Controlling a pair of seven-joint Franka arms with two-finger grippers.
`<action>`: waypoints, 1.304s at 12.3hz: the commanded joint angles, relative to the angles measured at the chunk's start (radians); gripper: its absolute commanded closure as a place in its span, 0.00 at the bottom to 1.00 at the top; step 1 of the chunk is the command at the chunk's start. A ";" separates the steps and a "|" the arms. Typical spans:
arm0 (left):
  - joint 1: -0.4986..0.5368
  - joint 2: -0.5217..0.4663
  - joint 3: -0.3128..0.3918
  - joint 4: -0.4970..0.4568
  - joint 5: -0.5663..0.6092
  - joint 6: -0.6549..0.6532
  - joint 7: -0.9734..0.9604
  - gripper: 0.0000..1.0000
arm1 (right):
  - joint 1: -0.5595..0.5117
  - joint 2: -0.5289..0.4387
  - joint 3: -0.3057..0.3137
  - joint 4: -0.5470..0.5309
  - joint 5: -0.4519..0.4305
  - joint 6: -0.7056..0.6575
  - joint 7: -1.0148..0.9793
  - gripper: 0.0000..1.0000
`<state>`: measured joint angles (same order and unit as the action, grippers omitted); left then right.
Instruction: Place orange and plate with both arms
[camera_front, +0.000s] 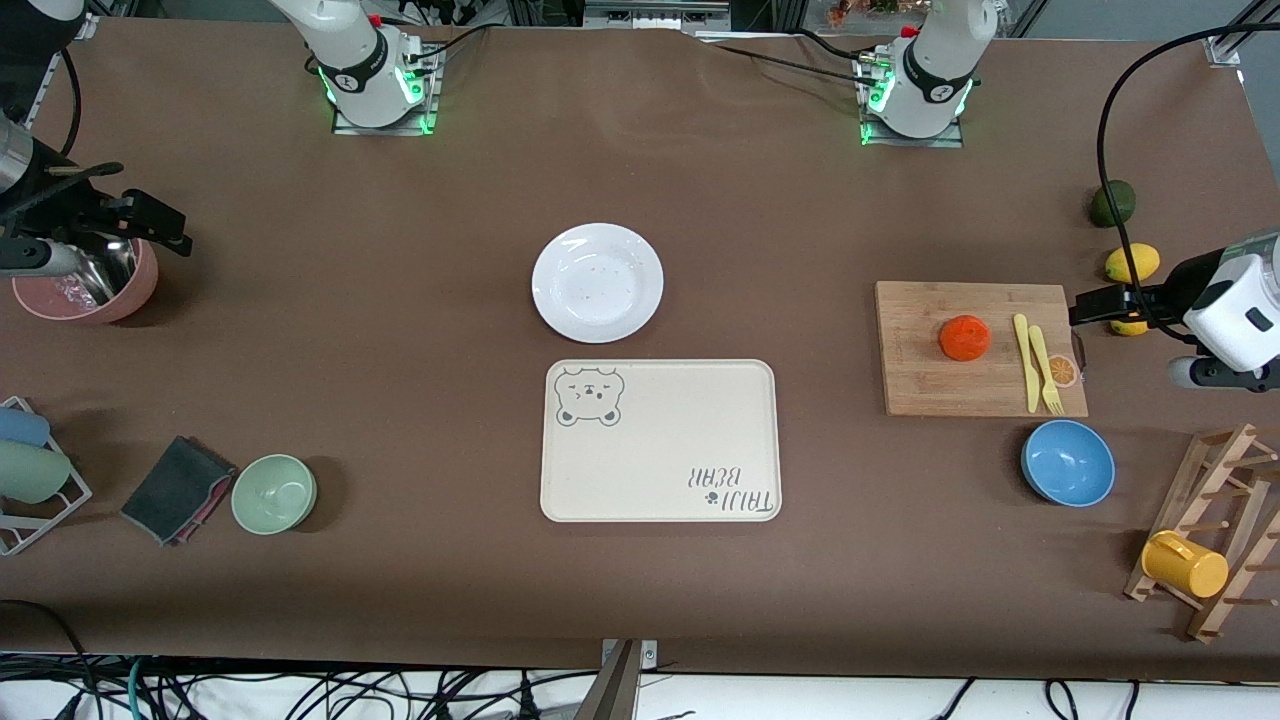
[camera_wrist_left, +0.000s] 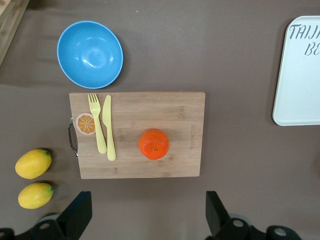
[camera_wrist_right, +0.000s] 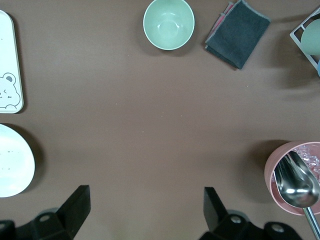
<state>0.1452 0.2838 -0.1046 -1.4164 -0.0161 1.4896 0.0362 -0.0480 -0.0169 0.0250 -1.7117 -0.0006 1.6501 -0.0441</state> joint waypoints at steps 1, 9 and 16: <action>-0.004 0.006 0.000 0.019 -0.004 -0.015 -0.013 0.00 | -0.004 0.012 0.004 0.020 0.005 0.008 0.006 0.00; -0.003 0.012 0.000 0.017 -0.004 -0.015 -0.013 0.00 | -0.004 0.012 0.004 0.020 0.002 -0.003 0.012 0.00; 0.005 0.009 0.002 -0.327 -0.002 0.275 -0.016 0.00 | -0.004 0.015 0.004 0.020 0.001 -0.001 0.012 0.00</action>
<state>0.1465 0.3462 -0.1036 -1.5925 -0.0160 1.6448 0.0269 -0.0482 -0.0109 0.0251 -1.7117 -0.0008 1.6582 -0.0431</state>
